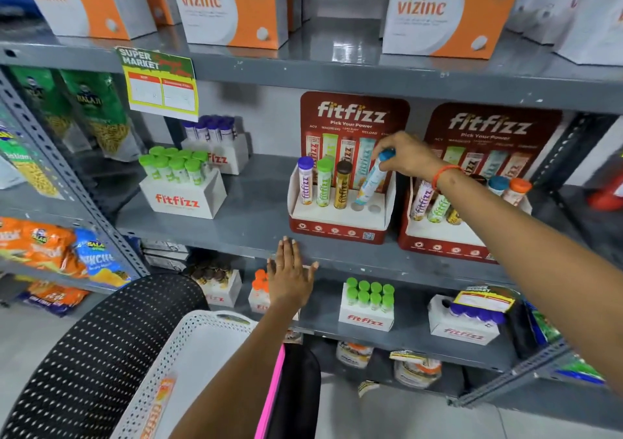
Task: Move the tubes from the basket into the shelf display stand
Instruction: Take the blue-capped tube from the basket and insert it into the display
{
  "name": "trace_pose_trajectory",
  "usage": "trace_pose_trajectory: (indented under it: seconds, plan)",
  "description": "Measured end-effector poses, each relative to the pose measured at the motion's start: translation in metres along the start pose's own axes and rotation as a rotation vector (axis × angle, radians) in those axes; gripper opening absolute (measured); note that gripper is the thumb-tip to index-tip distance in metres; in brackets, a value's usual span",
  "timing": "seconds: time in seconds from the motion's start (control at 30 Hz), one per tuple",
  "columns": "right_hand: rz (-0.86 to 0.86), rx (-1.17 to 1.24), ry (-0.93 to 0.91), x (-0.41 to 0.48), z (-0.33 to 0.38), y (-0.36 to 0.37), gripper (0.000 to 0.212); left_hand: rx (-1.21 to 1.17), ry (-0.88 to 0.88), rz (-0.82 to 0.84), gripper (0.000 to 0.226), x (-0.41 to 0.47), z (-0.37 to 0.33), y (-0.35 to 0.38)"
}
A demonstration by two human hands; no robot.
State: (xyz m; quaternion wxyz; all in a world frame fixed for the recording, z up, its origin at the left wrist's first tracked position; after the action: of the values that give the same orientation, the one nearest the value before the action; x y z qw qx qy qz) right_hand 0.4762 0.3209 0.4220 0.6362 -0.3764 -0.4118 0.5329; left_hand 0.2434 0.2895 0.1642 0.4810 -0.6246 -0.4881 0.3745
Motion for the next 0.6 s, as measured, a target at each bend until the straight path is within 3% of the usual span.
trace_pose_trajectory:
  seconds: [0.1,0.23,0.6]
  plan:
    - [0.052,-0.053,-0.023,0.002,0.002,0.005,0.046,0.004,-0.006,0.009,0.074,-0.002,-0.001,-0.001]
    - [0.051,-0.116,-0.04,0.007,0.0,0.007,0.027,0.0,-0.011,0.017,0.075,-0.003,-0.002,-0.002]
    - [0.111,-0.113,-0.11,0.009,0.004,0.013,0.033,0.007,-0.03,0.019,0.077,-0.004,-0.002,-0.001]
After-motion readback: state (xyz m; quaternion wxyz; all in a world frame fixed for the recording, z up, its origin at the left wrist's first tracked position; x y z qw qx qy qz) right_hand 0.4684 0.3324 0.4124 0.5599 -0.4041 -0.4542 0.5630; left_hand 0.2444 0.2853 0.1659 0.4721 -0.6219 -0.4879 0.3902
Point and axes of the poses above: each hand's wrist, its own x-axis towards the middle knuckle, its own y-axis out of the palm, z = x × y, the point moved 3 cm from there along x, towards the middle knuckle, and after that the axes turned 2 degrees about y, right-handed, at the moved point
